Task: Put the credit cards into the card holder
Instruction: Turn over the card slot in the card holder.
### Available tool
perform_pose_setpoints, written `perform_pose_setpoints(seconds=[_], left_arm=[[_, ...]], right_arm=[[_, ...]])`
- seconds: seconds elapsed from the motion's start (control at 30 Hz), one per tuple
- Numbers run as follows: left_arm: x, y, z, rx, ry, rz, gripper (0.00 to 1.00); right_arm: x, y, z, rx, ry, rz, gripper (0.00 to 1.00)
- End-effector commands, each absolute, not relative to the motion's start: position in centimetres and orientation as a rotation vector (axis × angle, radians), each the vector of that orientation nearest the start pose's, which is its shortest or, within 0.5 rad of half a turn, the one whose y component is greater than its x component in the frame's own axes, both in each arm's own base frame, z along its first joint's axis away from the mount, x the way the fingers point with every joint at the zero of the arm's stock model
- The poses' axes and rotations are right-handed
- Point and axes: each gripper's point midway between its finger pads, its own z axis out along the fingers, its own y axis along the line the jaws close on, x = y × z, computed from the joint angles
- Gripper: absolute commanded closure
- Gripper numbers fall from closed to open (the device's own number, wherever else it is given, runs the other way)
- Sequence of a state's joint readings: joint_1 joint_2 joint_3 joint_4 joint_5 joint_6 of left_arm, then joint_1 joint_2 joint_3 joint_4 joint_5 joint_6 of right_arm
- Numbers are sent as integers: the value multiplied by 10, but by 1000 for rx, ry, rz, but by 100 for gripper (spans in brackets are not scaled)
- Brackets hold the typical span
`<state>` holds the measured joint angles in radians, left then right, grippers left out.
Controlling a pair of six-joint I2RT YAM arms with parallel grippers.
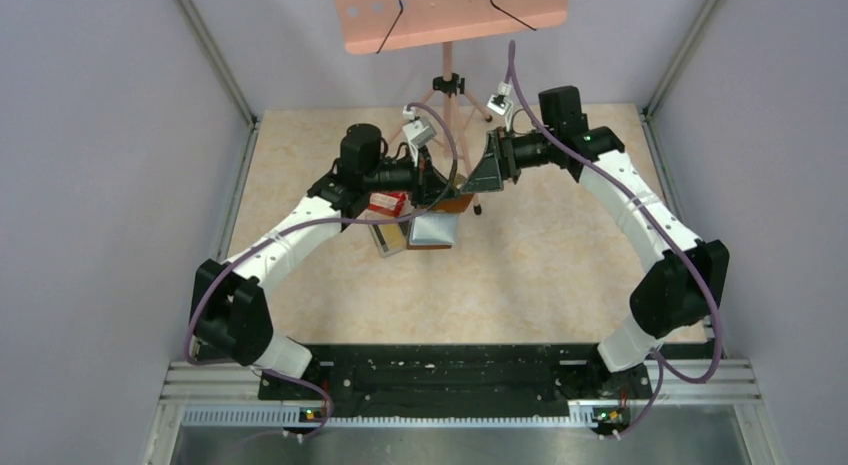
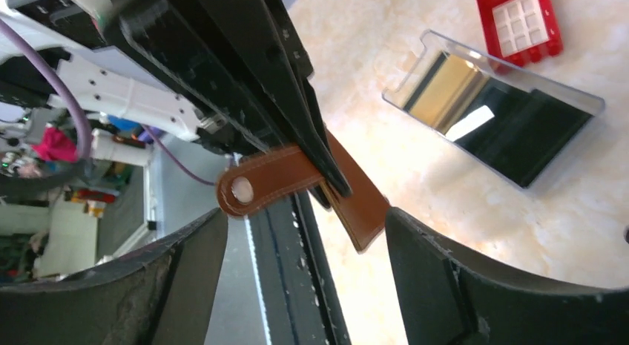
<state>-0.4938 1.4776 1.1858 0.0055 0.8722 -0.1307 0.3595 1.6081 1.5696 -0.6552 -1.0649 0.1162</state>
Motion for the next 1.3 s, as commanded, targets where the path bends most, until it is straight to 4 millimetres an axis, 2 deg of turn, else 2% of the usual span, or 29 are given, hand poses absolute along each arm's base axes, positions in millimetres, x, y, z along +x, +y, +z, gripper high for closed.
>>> perform_pose_setpoints(seconds=[0.0,0.13,0.27,0.5,0.57,0.63,0.7,0.83,0.87,0.9,1.03,1.27], left_arm=[[304,-322,319,857,1628,-1332,100],[299,-325,333,842,1583,-1401,100],[296,-328,347,817,1541,-1462,100],[296,-330,359,776,1517,-1522,100],[297,-330,358,769,1525,-1510,100],[298,-328,357,761,1533,-1492,89],[301,-326,355,748,1547,-1450,69],[317,-308,345,651,1625,-1238,20],[320,-300,340,614,1657,-1176,10],[327,-290,336,570,1677,-1098,6],[331,-258,309,473,1817,-909,1],[318,-229,256,329,2129,-808,1]], right_arm=[[286,265,306,-849,1991,1366,20],[275,265,299,-887,1978,1419,19],[269,268,300,-928,1929,1486,30],[277,277,309,-861,1888,1567,66],[279,279,313,-837,1872,1582,81],[280,280,316,-826,1856,1587,99],[282,280,316,-814,1858,1579,100],[288,276,309,-759,1893,1523,100],[291,274,306,-736,1907,1504,100],[294,271,303,-714,1920,1486,100],[300,260,292,-647,1956,1445,100],[309,244,280,-557,2002,1402,100]])
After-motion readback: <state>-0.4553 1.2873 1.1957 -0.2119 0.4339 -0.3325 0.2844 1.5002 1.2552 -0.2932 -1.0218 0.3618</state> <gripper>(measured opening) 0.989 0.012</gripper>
